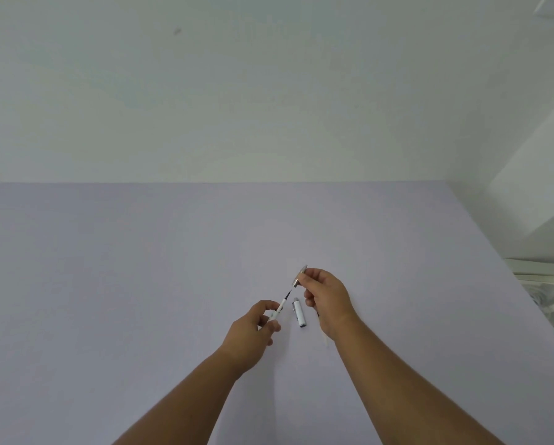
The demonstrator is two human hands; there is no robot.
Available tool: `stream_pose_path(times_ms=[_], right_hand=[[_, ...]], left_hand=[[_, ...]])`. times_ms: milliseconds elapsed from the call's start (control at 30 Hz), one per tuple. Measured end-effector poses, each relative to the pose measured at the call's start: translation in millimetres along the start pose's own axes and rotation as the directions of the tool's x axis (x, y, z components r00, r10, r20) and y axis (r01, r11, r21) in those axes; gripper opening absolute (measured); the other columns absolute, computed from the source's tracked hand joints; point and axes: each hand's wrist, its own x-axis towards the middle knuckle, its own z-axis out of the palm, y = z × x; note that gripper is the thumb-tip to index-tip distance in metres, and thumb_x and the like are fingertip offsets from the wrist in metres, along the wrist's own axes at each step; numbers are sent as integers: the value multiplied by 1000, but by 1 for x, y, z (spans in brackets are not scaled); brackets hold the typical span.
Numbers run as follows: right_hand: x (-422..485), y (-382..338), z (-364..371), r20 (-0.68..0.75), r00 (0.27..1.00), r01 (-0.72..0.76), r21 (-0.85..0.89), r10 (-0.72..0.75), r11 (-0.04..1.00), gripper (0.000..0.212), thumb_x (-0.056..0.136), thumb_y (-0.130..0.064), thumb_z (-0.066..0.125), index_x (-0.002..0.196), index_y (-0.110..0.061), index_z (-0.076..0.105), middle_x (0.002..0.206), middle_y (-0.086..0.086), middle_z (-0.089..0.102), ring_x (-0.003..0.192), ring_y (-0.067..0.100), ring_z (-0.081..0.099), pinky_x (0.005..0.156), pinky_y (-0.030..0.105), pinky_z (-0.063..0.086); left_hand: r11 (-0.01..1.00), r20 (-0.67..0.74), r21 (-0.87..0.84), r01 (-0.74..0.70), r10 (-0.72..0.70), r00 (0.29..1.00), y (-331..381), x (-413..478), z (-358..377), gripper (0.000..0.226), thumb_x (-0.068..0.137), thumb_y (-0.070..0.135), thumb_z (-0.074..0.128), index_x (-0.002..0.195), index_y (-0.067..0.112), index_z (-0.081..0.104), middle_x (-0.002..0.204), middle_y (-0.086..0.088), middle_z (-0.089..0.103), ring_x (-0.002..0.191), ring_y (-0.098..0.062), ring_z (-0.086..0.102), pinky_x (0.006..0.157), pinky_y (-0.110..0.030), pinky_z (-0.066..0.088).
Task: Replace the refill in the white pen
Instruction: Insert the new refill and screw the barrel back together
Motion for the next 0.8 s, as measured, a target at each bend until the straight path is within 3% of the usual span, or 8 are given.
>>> stream_pose_path(times_ms=[400, 500, 600, 700, 800], right_hand=[[-19, 3, -3, 69, 997, 49, -95, -43, 994, 3, 87, -13, 65, 89, -15, 66, 78, -4, 68, 62, 5, 55, 63, 21, 43], [-24, 5, -2, 125, 991, 61, -145, -43, 988, 12, 87, -15, 64, 94, -23, 70, 83, -5, 68, 71, 10, 56, 64, 21, 44], [-28, 8, -1, 186, 982, 66, -193, -29, 979, 13, 87, -18, 64, 89, -27, 72, 80, -7, 68, 63, 9, 50, 63, 23, 42], [-30, 6, 1, 180, 983, 56, -222, -15, 973, 5, 85, -22, 67, 81, -21, 69, 74, -7, 65, 60, 8, 49, 64, 23, 42], [-29, 5, 3, 155, 988, 33, -240, 5, 970, 17, 82, -28, 70, 74, -17, 61, 71, -4, 60, 59, 11, 47, 62, 25, 41]], left_hand=[[999, -11, 1, -43, 43, 999, 7, -9, 2, 22, 98, 23, 47, 99, 45, 50, 102, 0, 69, 75, -13, 63, 79, -32, 54], [999, -29, -33, -34, 33, 999, 9, -10, 3, 14, 97, 24, 50, 109, 31, 51, 101, 2, 70, 73, -13, 65, 81, -34, 56], [998, -50, -46, -30, 27, 998, 10, -10, 2, 10, 96, 24, 53, 105, 19, 54, 103, 0, 71, 70, -12, 66, 80, -34, 56], [999, -71, -40, -37, 35, 997, 11, -12, 2, 8, 95, 22, 55, 101, 16, 55, 101, -1, 71, 69, -13, 65, 78, -34, 55], [998, -83, -37, -54, 50, 995, 14, -13, 3, 3, 95, 20, 55, 96, 18, 54, 99, -2, 70, 67, -14, 64, 79, -36, 56]])
